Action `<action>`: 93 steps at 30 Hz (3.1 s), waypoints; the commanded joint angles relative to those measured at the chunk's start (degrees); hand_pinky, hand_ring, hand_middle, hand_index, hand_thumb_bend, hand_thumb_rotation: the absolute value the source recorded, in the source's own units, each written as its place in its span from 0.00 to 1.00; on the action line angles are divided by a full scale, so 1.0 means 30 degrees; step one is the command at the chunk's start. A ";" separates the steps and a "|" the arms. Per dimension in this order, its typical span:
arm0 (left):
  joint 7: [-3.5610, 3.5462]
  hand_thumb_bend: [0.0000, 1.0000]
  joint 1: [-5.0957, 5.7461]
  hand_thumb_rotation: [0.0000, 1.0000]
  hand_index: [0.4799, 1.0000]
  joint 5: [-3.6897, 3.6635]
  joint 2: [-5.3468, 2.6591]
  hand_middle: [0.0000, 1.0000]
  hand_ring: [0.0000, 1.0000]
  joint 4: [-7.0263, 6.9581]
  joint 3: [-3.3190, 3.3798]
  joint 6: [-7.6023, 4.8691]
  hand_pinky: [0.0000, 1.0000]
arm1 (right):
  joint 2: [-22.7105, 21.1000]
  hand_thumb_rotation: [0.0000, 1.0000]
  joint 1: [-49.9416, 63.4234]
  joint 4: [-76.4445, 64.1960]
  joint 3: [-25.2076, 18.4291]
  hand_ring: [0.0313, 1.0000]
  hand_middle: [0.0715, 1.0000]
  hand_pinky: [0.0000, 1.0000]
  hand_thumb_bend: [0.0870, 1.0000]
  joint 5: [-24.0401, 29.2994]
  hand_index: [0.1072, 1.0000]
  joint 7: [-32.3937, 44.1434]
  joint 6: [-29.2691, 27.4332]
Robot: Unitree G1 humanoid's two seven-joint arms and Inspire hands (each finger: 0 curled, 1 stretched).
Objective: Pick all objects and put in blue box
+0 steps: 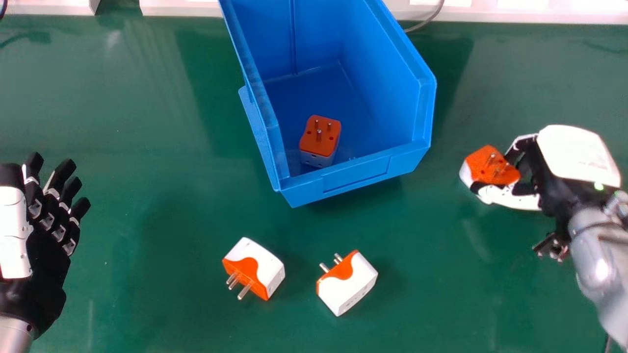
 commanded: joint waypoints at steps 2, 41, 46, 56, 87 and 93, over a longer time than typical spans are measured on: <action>0.0065 0.87 0.0013 0.97 0.96 -0.0047 0.0122 0.99 1.00 -0.0400 0.0077 -0.0101 1.00 | -0.0341 0.38 0.2009 -0.4076 -0.1366 0.18 0.22 0.15 0.30 0.0144 0.25 -0.0232 0.0723; 0.0295 0.86 -0.0418 0.98 0.98 0.0111 0.0062 0.99 1.00 -0.0188 -0.0201 0.0021 1.00 | 0.3721 0.28 0.6847 -1.8272 -0.3125 0.05 0.06 0.05 0.21 -0.1099 0.07 0.2042 0.0088; 0.0284 0.86 -0.0509 0.98 0.99 0.0126 0.0061 0.99 1.00 -0.0092 -0.0308 -0.0056 1.00 | 0.4546 0.23 0.4578 -1.7596 -0.2477 0.04 0.04 0.04 0.19 -0.1260 0.07 0.2596 0.0255; 0.0189 0.86 -0.0653 0.98 1.00 0.0212 -0.0005 1.00 1.00 0.0162 -0.0435 -0.0393 1.00 | 0.6509 0.26 -0.0834 -1.2750 -0.1190 0.15 0.21 0.12 0.21 -0.1540 0.30 0.1984 -0.0061; 0.0252 0.88 -0.0372 0.97 1.00 0.0222 0.0113 1.00 1.00 -0.0134 -0.0581 -0.0369 1.00 | 0.8693 0.80 -1.0912 0.1307 0.1204 0.39 0.52 0.29 0.49 -0.1426 0.83 -0.0307 0.2384; 0.0147 0.89 -0.0457 0.95 1.00 0.0166 0.0163 1.00 1.00 -0.0001 -0.0571 -0.0366 1.00 | 0.8652 0.80 -1.0795 0.1199 0.1344 0.33 0.46 0.25 0.48 -0.1432 0.82 -0.0446 0.2423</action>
